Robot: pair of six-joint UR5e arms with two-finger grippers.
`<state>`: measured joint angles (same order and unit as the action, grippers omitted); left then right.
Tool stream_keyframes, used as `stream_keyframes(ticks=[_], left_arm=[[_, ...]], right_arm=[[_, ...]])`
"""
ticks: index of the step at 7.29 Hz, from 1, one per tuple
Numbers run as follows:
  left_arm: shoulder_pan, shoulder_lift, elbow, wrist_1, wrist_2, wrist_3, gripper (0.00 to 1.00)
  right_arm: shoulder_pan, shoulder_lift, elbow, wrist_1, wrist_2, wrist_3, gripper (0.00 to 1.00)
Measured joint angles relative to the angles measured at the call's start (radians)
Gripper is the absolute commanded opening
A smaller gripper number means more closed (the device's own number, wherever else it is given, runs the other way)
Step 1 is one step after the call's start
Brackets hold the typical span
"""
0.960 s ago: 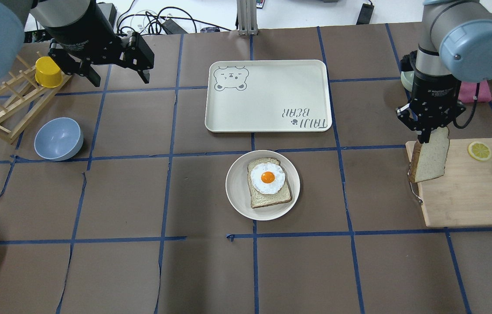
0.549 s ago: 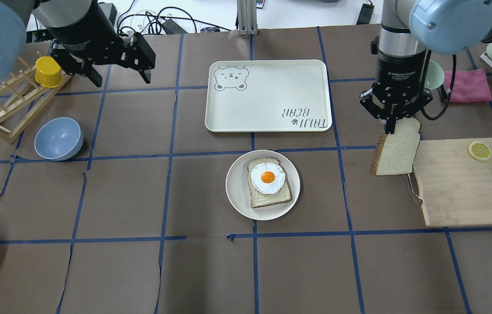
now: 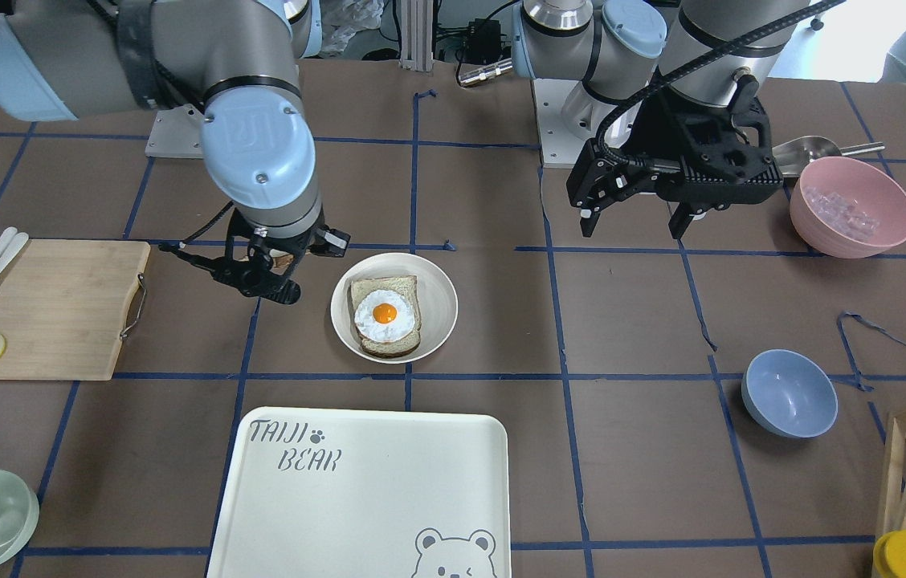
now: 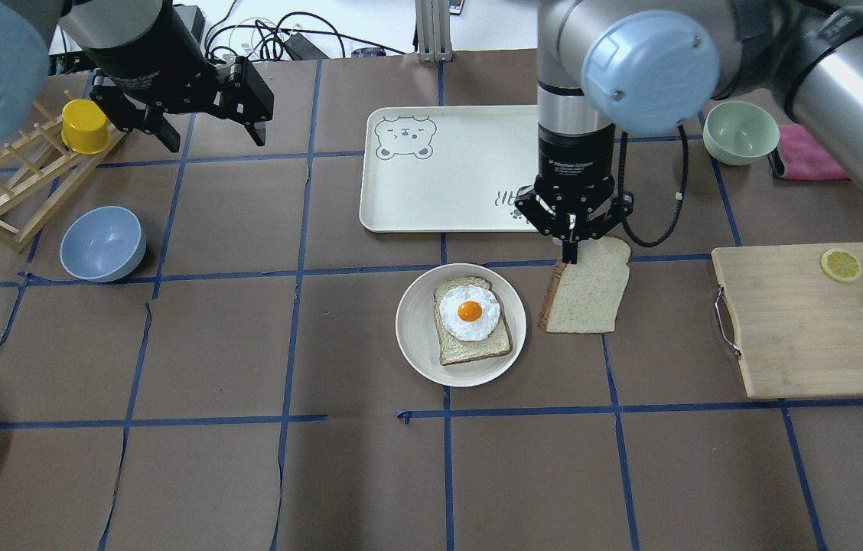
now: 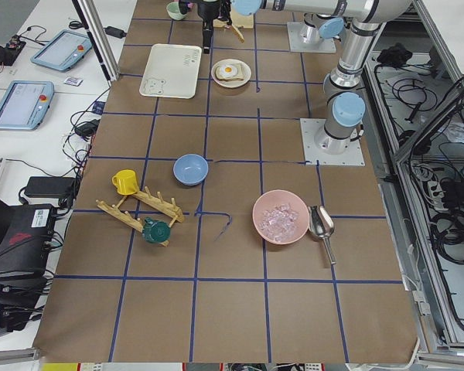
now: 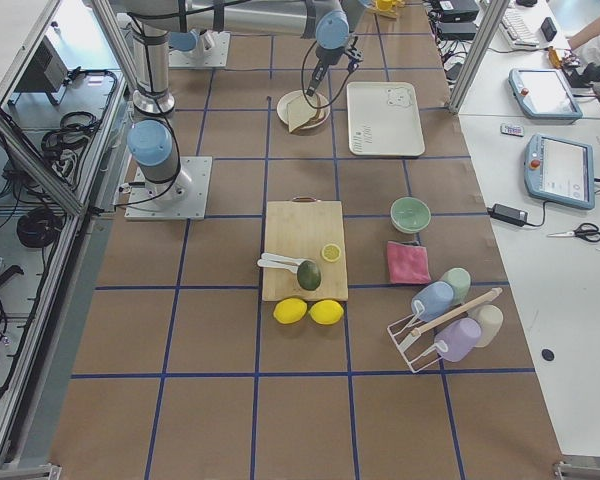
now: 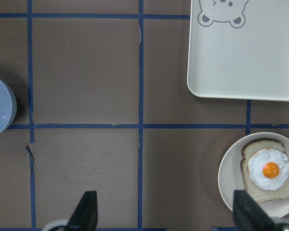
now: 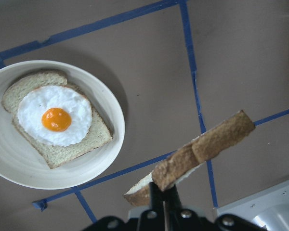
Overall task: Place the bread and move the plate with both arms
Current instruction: 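Lift the bread and carry it with the right gripper to the plate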
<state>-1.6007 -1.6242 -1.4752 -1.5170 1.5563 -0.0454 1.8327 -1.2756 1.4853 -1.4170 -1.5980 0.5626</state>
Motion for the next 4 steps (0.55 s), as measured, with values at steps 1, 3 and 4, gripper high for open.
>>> stream_keyframes(ticks=[1,3,4], left_arm=[[0.0,-0.001,0.0,0.0,0.0,0.0,1.0],[0.001,-0.002,0.0,0.0,0.0,0.001,1.0],[0.001,-0.002,0.0,0.0,0.001,0.001,1.0]], right_arm=[[0.053,0.023,0.001,-0.027,0.002,0.038,0.0],[0.129,0.059,0.002,-0.061,0.004,0.07,0.0],[0.142,0.07,0.003,-0.081,0.005,0.077,0.0]])
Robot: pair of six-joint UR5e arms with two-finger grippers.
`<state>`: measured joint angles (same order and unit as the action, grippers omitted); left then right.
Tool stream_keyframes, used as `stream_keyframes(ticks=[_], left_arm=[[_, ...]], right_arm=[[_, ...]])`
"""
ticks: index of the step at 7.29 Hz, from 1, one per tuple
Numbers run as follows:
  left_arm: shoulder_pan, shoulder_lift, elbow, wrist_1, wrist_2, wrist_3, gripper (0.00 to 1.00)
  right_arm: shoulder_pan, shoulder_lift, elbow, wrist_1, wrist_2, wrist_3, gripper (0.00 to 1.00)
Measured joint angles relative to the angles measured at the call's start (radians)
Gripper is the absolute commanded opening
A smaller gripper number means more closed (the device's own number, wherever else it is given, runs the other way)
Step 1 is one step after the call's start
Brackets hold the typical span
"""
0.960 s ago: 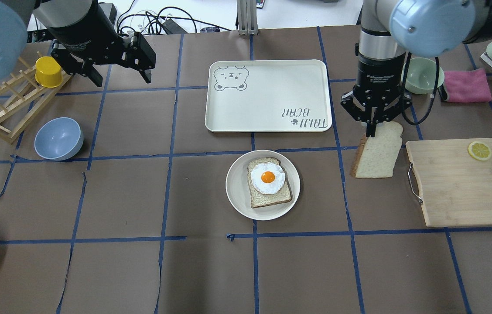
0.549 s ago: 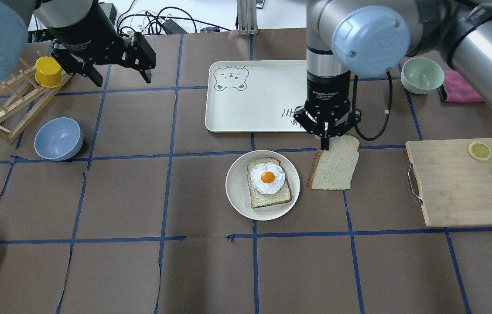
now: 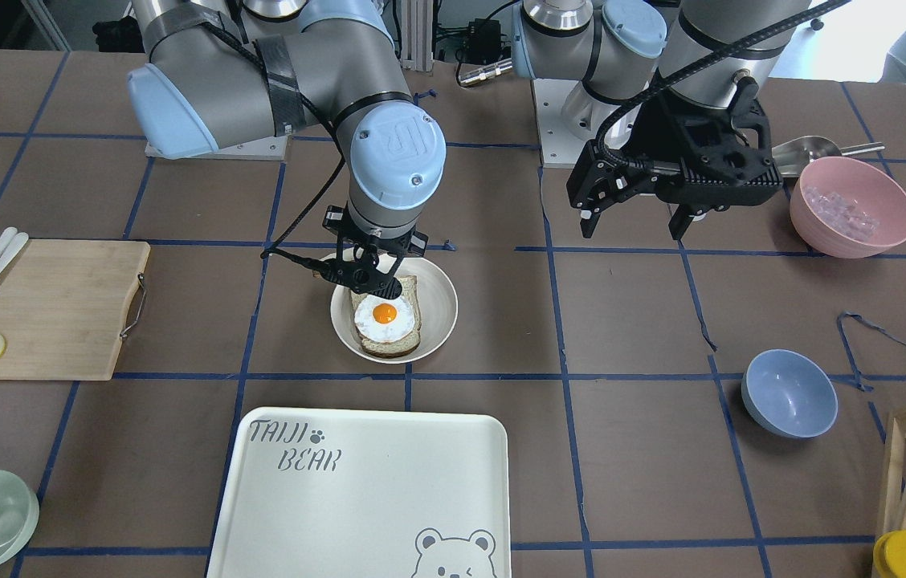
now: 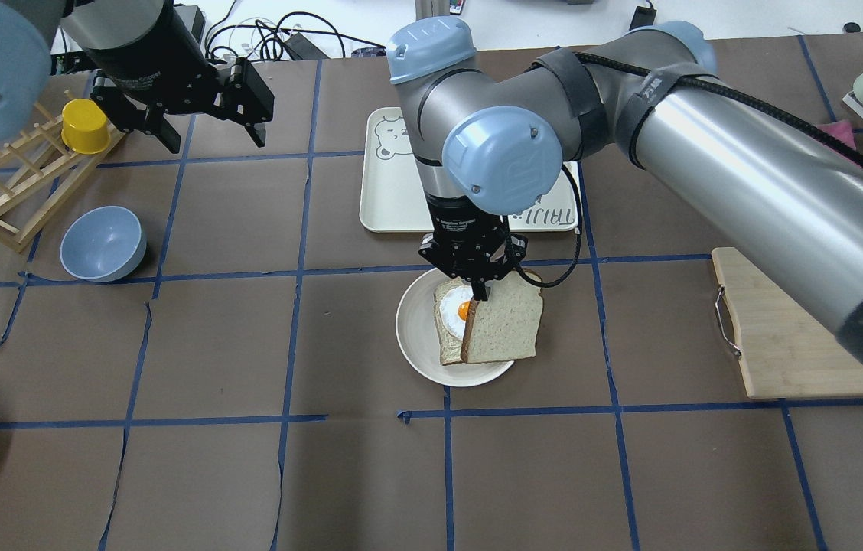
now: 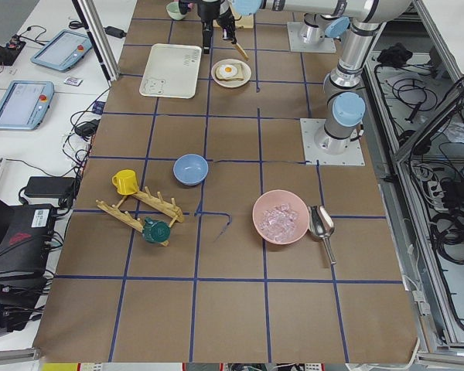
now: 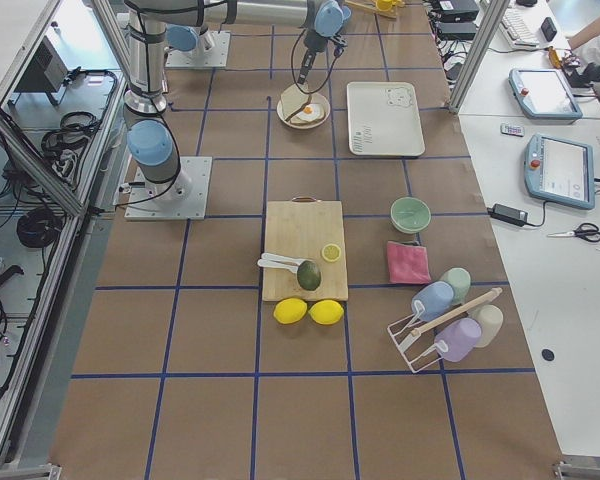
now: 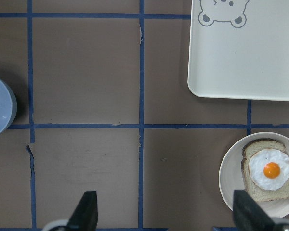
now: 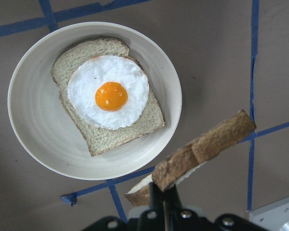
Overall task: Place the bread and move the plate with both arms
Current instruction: 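Lift the bread and carry it with the right gripper to the plate, then lower the bread onto the egg toast and open the right gripper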
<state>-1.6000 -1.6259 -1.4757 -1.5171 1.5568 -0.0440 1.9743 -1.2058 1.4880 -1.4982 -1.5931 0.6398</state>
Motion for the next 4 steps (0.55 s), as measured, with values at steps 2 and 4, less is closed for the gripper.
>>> stream_keyframes(ticks=[2,4], left_arm=[[0.0,0.0,0.0,0.001,-0.001,0.001,1.0],[0.0,0.0,0.0,0.001,0.0,0.001,1.0]], right_arm=[[0.016,0.027,0.002,-0.032,0.0,0.004,0.0],[0.042,0.053,0.001,-0.045,-0.001,0.008,0.0]])
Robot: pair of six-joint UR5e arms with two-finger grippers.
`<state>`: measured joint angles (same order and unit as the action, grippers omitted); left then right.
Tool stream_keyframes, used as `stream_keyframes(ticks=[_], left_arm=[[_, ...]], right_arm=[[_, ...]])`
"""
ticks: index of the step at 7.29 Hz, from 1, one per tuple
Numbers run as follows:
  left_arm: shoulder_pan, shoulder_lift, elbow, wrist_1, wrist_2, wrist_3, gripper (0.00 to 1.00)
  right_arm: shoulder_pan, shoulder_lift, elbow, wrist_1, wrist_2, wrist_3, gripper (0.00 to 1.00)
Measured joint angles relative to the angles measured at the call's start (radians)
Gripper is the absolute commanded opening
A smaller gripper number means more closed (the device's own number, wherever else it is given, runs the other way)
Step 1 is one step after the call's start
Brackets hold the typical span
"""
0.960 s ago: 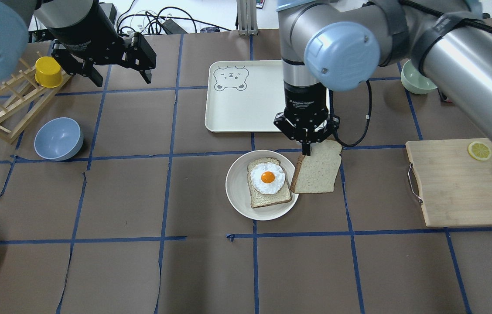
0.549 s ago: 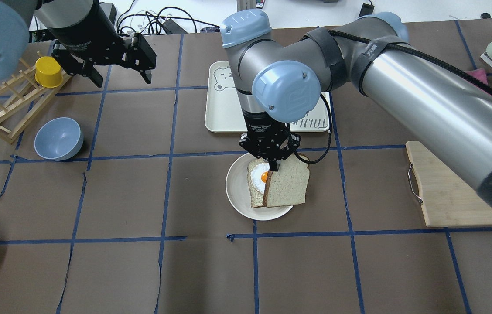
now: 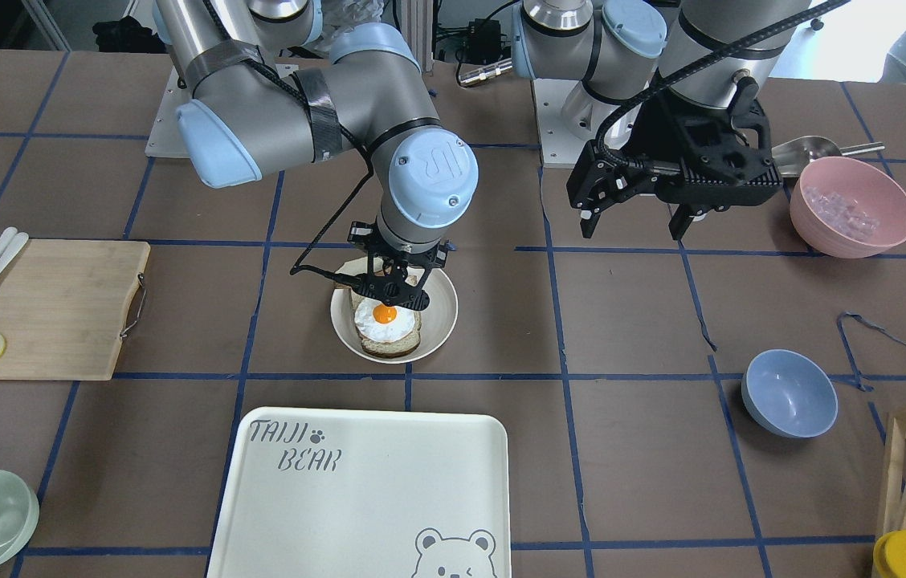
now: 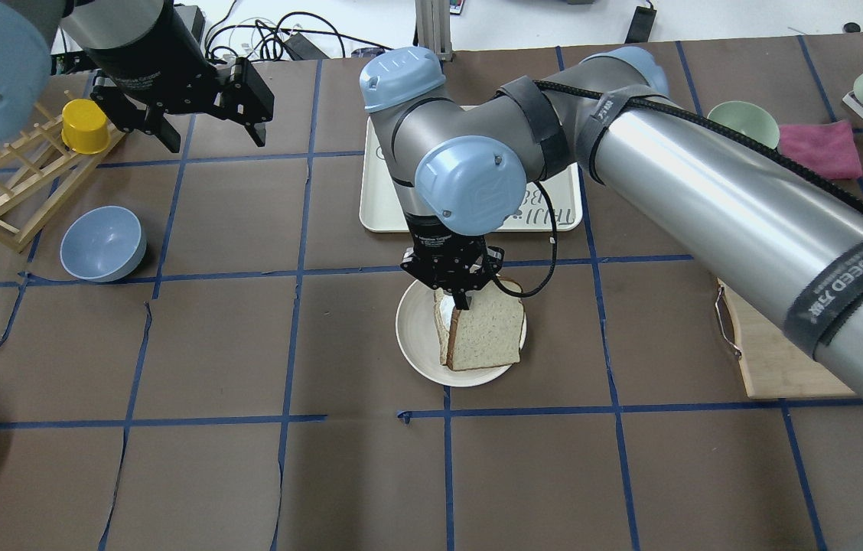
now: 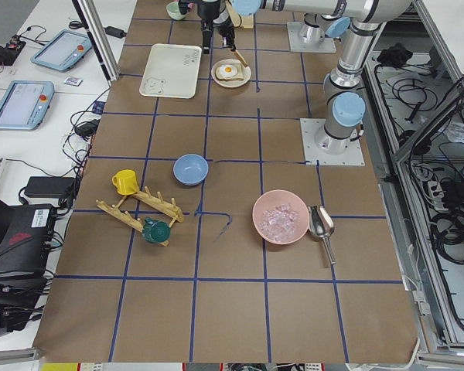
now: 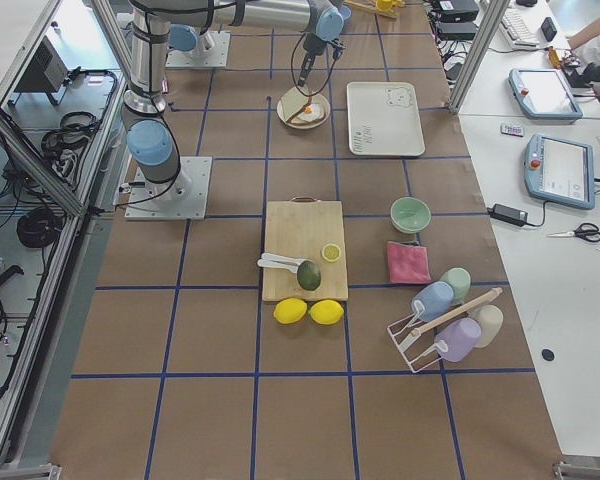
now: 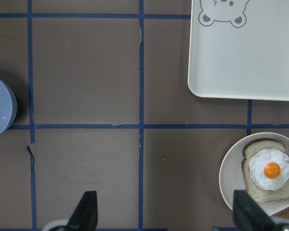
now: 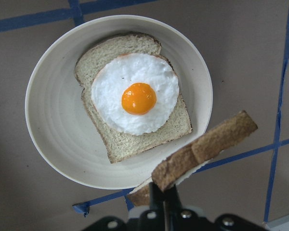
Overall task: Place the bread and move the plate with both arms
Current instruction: 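Lower the bread onto the egg toast and open the right gripper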
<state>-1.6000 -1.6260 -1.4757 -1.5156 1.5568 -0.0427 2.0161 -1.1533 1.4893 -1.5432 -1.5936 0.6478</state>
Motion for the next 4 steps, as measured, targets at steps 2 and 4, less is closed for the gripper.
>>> stream_keyframes(ticks=[2,4], left_arm=[[0.0,0.0,0.0,0.0,0.001,0.001,1.0],[0.0,0.0,0.0,0.0,0.004,0.003,1.0]], right_arm=[[0.009,0.023,0.001,-0.036,0.001,0.002,0.0],[0.01,0.041,-0.001,-0.069,0.001,0.003,0.0]])
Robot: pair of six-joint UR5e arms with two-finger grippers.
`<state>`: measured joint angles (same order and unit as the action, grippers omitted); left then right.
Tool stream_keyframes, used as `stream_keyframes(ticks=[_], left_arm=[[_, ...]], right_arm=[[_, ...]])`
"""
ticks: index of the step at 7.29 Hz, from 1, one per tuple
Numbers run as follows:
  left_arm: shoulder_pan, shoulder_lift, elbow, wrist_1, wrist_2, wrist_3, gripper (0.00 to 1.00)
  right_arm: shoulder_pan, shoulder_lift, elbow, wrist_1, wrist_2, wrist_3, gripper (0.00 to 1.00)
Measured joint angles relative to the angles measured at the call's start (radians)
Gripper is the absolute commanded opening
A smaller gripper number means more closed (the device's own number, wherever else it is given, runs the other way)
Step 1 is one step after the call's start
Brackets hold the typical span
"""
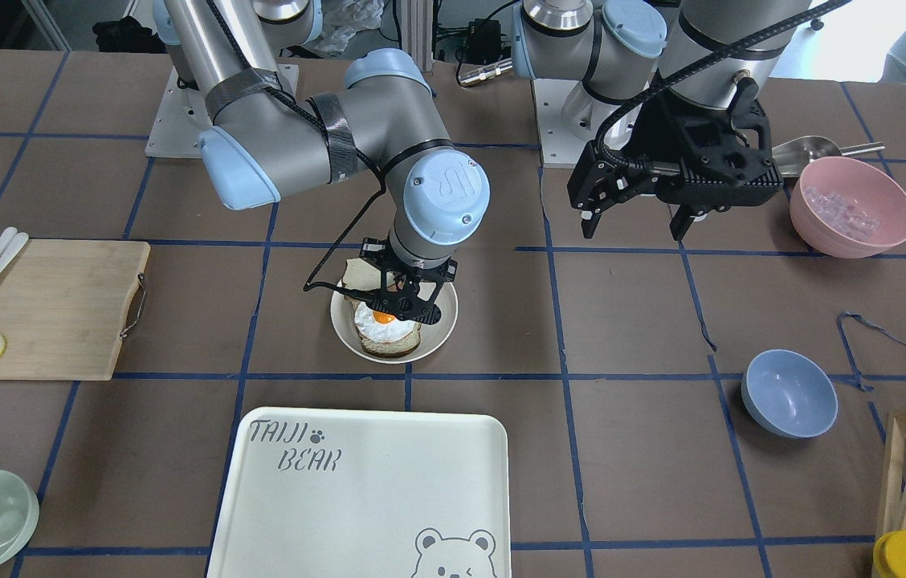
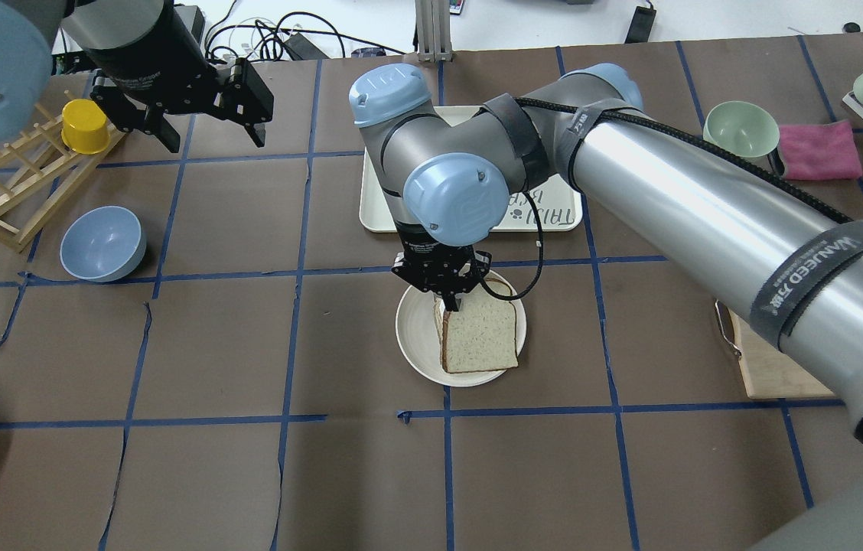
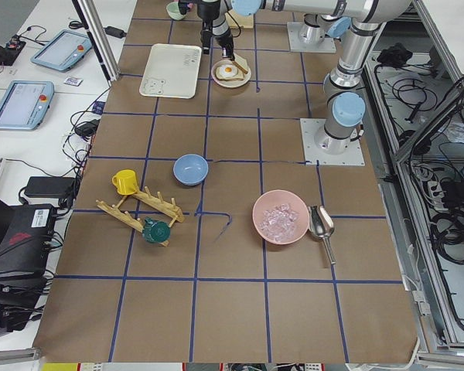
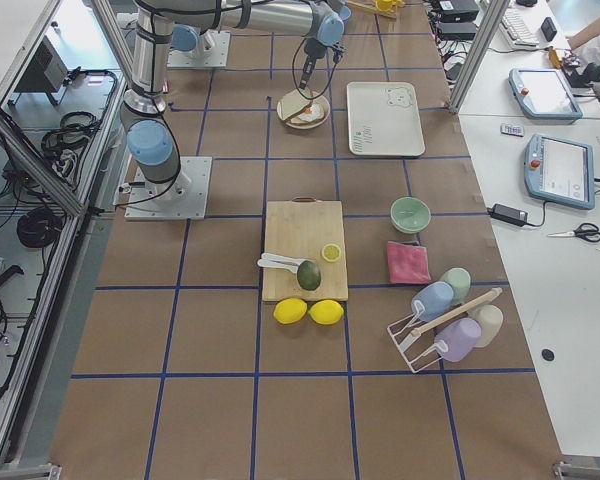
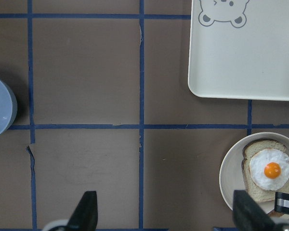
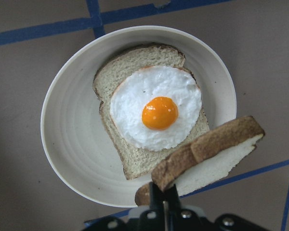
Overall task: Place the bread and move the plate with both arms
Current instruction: 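Lower the bread onto the egg toast and open the right gripper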
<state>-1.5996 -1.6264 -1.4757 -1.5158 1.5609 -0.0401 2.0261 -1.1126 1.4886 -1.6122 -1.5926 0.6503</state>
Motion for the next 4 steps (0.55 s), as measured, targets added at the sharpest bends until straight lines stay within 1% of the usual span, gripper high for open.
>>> stream_keyframes(ticks=[2,4], left_arm=[[0.0,0.0,0.0,-0.001,-0.001,-0.001,1.0],[0.0,0.0,0.0,-0.001,-0.002,-0.001,1.0]], right_arm=[[0.0,0.011,-0.002,-0.025,0.0,0.002,0.0],[0.0,0.032,0.002,-0.079,0.001,0.002,0.0]])
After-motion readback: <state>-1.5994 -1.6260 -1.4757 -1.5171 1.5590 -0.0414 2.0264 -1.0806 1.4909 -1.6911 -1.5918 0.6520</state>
